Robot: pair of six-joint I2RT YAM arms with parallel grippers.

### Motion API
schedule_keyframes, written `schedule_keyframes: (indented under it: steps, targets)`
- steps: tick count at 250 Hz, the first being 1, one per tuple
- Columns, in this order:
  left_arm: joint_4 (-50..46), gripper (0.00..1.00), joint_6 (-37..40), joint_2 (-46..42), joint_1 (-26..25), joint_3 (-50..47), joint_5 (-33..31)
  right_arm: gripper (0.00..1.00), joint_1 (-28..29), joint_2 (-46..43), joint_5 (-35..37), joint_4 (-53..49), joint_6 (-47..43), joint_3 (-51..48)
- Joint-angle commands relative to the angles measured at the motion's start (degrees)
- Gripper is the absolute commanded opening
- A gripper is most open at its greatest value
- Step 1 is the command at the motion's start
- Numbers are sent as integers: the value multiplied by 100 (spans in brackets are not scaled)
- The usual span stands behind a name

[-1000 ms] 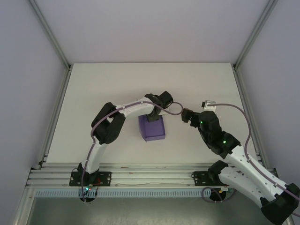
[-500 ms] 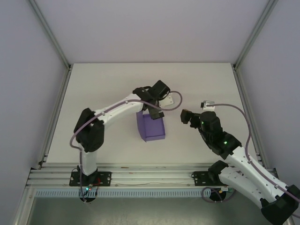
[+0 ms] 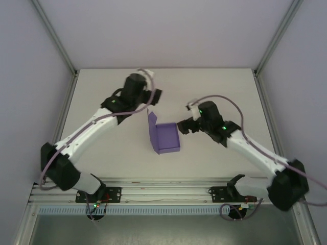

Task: Assemble paper box

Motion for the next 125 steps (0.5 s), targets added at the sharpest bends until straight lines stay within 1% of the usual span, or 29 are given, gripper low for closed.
schedule_keyframes:
  steps: [1, 17, 36, 71, 92, 106, 125]
  targets:
    - [160, 100, -1626, -545, 505, -1068, 54, 92, 0, 990, -1329, -723, -2354, 769]
    - [238, 100, -1914, -879, 741, -1689, 116, 89, 23, 1645, -1528, -1055, -2756, 1330]
    - [323, 100, -2065, -1147, 881, -2219, 166, 85, 68, 2364, -1490, -1477, -3003, 1990]
    - [337, 100, -2249, -1357, 921, -2708, 130, 79, 230, 3433, -1076, -2043, -3093, 2885]
    - [297, 100, -2244, -1407, 930, -2725, 71, 69, 304, 3978, -768, -2205, -3001, 3323]
    - [261, 100, -2215, -1450, 937, -2720, 46, 66, 348, 4287, -568, -2263, -2877, 3593]
    - [210, 100, -2218, -1507, 942, -2720, -43, 54, 397, 4561, -206, -2129, -2569, 3789]
